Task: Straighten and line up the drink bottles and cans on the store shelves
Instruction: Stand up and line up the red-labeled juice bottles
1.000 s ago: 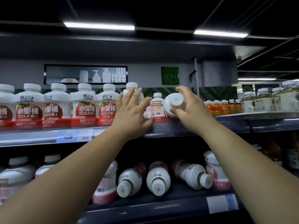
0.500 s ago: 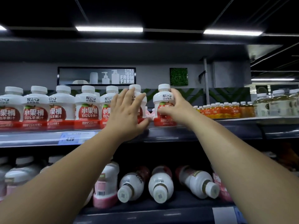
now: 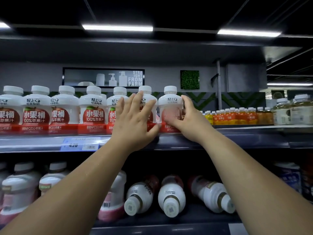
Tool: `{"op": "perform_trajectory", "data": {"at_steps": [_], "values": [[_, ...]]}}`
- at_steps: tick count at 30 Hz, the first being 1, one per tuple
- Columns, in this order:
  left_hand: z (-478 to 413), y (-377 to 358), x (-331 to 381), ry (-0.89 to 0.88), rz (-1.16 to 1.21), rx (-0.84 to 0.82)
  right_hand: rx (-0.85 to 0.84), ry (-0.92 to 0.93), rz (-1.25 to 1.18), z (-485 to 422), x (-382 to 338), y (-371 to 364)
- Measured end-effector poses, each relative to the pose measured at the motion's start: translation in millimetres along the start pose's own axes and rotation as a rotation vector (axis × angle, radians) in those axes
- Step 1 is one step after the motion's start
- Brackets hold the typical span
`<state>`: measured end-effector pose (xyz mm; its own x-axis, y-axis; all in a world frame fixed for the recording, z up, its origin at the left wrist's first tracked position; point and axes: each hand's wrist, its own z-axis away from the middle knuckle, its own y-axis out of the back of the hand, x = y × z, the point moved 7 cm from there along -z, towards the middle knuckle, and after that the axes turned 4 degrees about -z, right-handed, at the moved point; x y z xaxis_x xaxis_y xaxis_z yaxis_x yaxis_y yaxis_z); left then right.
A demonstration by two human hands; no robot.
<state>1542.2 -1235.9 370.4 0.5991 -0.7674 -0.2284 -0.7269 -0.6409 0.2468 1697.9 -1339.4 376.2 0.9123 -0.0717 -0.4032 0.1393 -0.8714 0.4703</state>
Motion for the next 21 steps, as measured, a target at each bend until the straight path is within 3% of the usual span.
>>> {"op": "perform_trajectory", "data": {"at_steps": [4,7,10,13,21], "values": [[1.8,-0.2,0.9,-0.004,0.004,-0.009,-0.006,-0.013,0.072,2.8,-0.9,-1.9],[5.0,5.5,4.2,-0.029,0.026,-0.011,0.088,0.028,0.173,12.1,-6.2,0.2],[11.3,12.0,4.8,-0.032,0.090,-0.023,0.176,0.162,0.081,27.5,-17.2,7.6],[27.1,14.2,9.7,-0.048,0.188,-0.067,0.137,0.209,-0.037,47.2,-22.4,14.5],[80.6,28.5,64.1,-0.287,0.458,-0.027,0.277,0.173,-0.010,137.1,-0.4,52.6]]}}
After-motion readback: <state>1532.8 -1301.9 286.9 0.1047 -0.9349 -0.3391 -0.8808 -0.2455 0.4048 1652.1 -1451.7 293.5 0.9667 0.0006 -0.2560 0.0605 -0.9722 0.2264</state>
